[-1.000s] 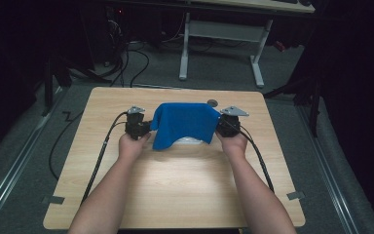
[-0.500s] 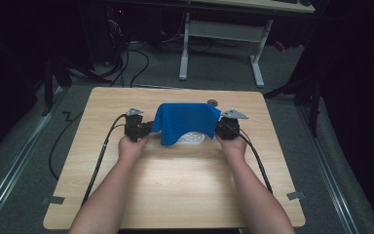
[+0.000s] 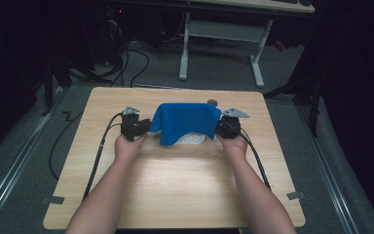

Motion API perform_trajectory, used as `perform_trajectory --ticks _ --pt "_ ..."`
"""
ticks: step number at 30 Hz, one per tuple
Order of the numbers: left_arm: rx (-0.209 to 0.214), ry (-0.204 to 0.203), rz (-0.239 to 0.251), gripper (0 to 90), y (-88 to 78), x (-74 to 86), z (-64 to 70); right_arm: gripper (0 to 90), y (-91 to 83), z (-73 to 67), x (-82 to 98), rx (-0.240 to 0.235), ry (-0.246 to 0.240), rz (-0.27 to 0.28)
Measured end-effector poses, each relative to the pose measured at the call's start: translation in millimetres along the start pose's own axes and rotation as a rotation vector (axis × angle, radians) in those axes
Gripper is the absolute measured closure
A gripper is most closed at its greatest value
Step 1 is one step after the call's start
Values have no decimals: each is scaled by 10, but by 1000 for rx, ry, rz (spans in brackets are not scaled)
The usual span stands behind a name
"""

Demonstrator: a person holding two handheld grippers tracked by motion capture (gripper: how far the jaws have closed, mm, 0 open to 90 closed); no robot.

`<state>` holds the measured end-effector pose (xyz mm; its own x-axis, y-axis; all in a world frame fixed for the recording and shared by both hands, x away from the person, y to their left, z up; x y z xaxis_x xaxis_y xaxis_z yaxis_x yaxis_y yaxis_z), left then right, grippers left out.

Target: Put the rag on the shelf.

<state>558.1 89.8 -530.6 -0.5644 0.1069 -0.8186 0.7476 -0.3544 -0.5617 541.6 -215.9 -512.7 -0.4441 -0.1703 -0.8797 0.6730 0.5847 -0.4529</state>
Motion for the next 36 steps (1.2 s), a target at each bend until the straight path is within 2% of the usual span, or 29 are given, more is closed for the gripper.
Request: perform_trajectory --ticks 3,9,14,20,25,29,31,33,36 --pt "-40 23 19 579 -59 -46 -39 719 -44 26 -44 5 -4 5" --pt "-75 19 54 505 -203 -150 -124 641 -136 79 -135 30 -19 18" --pt "-98 23 81 476 -311 -225 -186 579 -206 101 -205 43 -27 29" --pt "-111 25 92 468 -403 -274 -243 539 -293 120 -293 45 -33 47" --pt "-132 62 75 464 -439 -225 -264 492 -355 118 -314 42 -39 37" --pt "-130 60 56 467 -481 -151 -285 446 -407 101 -276 33 -44 6" --pt "-134 68 55 467 -515 -117 -296 438 -443 98 -250 37 -49 3" --pt "-126 65 54 461 -554 -84 -299 438 -493 100 -223 49 -58 27" --pt "-119 73 54 443 -621 -24 -294 410 -550 96 -171 38 -43 7"
Point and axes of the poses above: each handheld gripper's, and its own axes: y roughly forward along the jaws, x roughly out of its underside, z roughly to its right, the point moved 6 cm from there along y, roughly forward along the jaws, and after that the axes turned 15 degrees about -x, right-handed, at the moved point
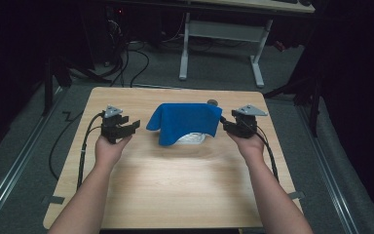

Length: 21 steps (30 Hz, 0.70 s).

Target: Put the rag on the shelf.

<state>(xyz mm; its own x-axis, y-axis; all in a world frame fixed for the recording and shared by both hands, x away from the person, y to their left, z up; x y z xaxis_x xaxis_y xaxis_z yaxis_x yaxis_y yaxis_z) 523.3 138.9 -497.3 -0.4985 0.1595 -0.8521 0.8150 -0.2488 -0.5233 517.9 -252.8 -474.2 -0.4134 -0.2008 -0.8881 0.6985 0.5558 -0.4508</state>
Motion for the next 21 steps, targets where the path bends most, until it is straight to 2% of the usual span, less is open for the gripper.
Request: perform_trajectory --ticks 3,5,8,10,11,13,15,16,19,21 --pt "13 8 6 417 -81 72 15 395 -70 -20 29 -2 -6 -4" --pt "26 11 9 402 -141 134 32 386 -135 -43 47 2 -22 22" --pt "48 20 10 373 -237 240 64 342 -206 -101 101 -21 -15 2" --pt "58 24 16 357 -302 309 76 304 -267 -155 139 -21 -29 12" --pt "64 22 15 344 -335 343 78 270 -285 -189 162 -25 -33 -6" --pt "81 15 10 322 -401 410 84 258 -320 -264 211 -13 -64 -15" --pt "89 22 1 302 -479 477 101 258 -368 -356 277 12 -121 -38" --pt "91 24 3 294 -519 510 119 246 -392 -407 310 8 -128 -40" --pt "100 43 -3 274 -643 620 182 173 -449 -546 412 -26 -100 -90" --pt "107 42 -5 265 -723 688 226 174 -513 -646 479 -46 -88 -58"
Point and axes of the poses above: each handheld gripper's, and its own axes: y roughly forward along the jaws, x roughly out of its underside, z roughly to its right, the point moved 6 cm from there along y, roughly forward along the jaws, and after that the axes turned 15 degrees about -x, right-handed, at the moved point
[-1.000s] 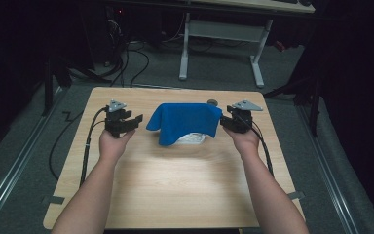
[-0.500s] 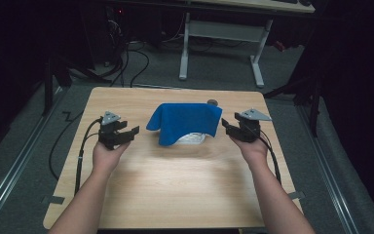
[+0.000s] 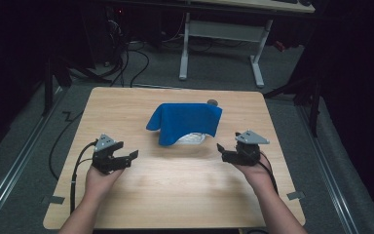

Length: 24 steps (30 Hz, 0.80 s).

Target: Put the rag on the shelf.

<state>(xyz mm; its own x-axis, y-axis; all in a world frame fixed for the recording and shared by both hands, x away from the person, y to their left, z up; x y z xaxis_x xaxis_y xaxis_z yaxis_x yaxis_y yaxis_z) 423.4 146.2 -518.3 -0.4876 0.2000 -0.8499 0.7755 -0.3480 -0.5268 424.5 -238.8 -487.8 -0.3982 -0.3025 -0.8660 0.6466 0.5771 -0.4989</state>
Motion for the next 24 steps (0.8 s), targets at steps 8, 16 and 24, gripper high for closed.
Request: perform_trajectory --ticks 8,16,24 --pt "50 19 -30 256 -210 328 275 153 -85 -400 376 -87 68 2" --pt "109 51 -75 257 -282 622 521 146 -66 -762 759 -186 86 -54" --pt "104 72 -92 256 -234 648 548 146 8 -750 777 -213 76 -61"
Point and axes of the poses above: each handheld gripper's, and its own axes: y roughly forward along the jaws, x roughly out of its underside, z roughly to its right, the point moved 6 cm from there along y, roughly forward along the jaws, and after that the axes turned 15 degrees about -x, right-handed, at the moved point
